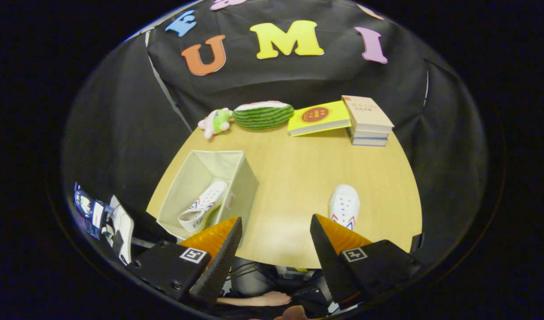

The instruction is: Open the storage box then place both shoes into the box .Put the left shoe in first, then the right shoe, with the right side of both shoes facing outward in a uniform manner.

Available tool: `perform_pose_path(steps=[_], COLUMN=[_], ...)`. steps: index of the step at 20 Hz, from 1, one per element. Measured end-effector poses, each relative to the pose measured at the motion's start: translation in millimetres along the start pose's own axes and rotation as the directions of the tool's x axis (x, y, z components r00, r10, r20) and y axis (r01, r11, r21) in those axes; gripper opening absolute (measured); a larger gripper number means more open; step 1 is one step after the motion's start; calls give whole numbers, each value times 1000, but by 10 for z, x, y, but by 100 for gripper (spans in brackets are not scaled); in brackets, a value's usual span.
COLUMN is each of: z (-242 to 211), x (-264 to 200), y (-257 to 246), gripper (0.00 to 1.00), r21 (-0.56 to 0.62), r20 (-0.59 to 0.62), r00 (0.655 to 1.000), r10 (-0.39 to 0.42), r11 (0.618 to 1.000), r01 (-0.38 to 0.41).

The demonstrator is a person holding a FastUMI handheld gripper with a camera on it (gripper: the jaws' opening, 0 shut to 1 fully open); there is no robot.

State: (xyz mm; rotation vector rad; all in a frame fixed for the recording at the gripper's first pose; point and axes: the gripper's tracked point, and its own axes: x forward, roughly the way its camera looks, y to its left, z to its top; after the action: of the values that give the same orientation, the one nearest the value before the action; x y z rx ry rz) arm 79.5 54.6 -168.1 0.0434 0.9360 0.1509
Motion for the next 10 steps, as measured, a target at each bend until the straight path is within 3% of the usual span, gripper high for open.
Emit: perform_pose_path(steps=[4,10], z=[-416,-914], x=[354,1091], y=[-854,-1715], gripper=[98,98], r21=[-2,112], r20=[-86,-252], r00=[988,952], r10=[-125,-175], r11=[992,971], r01=[125,209])
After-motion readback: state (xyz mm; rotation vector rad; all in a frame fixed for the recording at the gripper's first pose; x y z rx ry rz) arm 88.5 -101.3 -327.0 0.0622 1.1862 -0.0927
